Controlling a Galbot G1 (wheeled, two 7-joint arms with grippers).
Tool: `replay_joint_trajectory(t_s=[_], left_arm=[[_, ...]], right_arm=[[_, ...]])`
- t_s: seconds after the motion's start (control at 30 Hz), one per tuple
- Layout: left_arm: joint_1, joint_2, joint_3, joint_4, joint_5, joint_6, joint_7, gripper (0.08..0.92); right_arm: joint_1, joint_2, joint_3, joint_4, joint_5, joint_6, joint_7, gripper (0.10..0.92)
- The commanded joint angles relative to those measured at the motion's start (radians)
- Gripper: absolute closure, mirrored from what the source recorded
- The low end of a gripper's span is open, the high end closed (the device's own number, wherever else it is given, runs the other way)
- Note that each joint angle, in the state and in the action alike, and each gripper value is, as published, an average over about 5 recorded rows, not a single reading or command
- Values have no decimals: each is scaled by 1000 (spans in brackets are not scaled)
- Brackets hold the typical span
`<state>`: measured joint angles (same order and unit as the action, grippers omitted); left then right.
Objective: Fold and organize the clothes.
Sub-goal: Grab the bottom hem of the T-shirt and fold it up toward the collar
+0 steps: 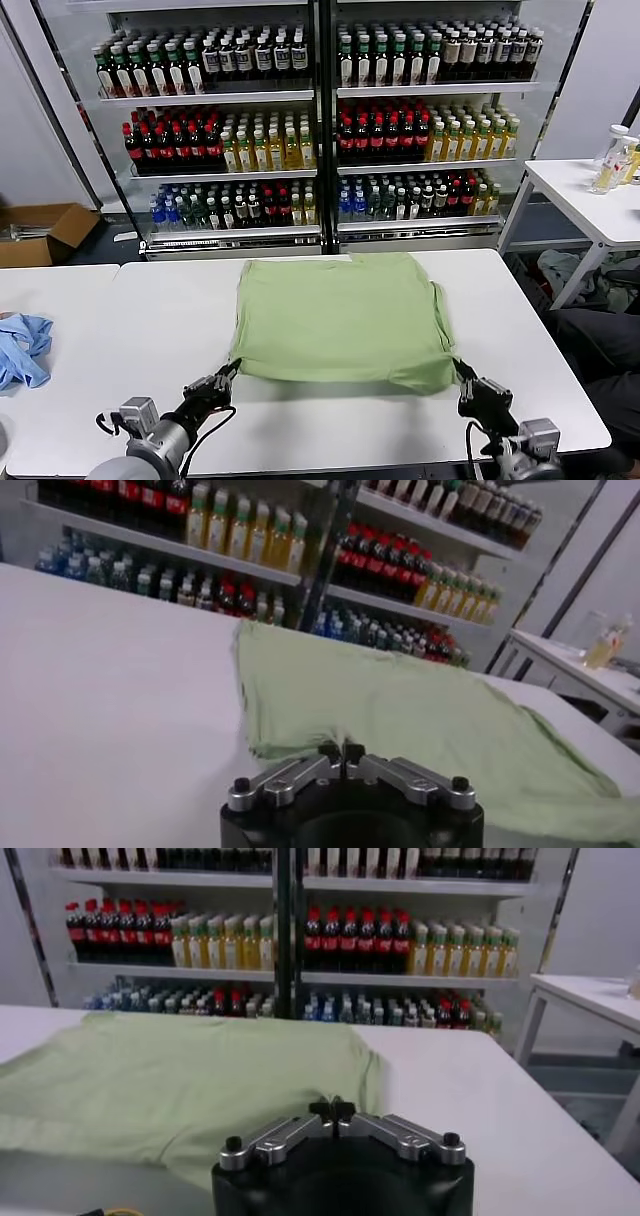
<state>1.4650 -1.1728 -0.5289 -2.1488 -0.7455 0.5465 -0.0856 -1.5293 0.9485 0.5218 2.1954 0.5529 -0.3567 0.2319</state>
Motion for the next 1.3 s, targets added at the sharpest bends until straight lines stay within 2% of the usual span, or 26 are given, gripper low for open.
replay_joint_trajectory(t_s=[0.03, 0.33, 1.07, 1.17, 1.3], left_arm=[[-166, 47, 31, 126, -62, -13, -3, 916], [-249, 53, 77, 225, -56, -15, -3, 916], [-345, 24, 156, 371, -20, -21, -5, 916], [-345, 19, 155, 369, -20, -20, -5, 912], [-332, 13, 146, 352, -21, -22, -8, 837]], right_arm=[[226, -41, -52, -123, 37, -7, -2, 919], [358, -49, -151, -235, 23, -18, -13, 919], [615, -13, -324, -426, -61, -24, -52, 919], [608, -7, -332, -423, -84, -47, -62, 892], [591, -7, -336, -415, -98, -57, -74, 785]])
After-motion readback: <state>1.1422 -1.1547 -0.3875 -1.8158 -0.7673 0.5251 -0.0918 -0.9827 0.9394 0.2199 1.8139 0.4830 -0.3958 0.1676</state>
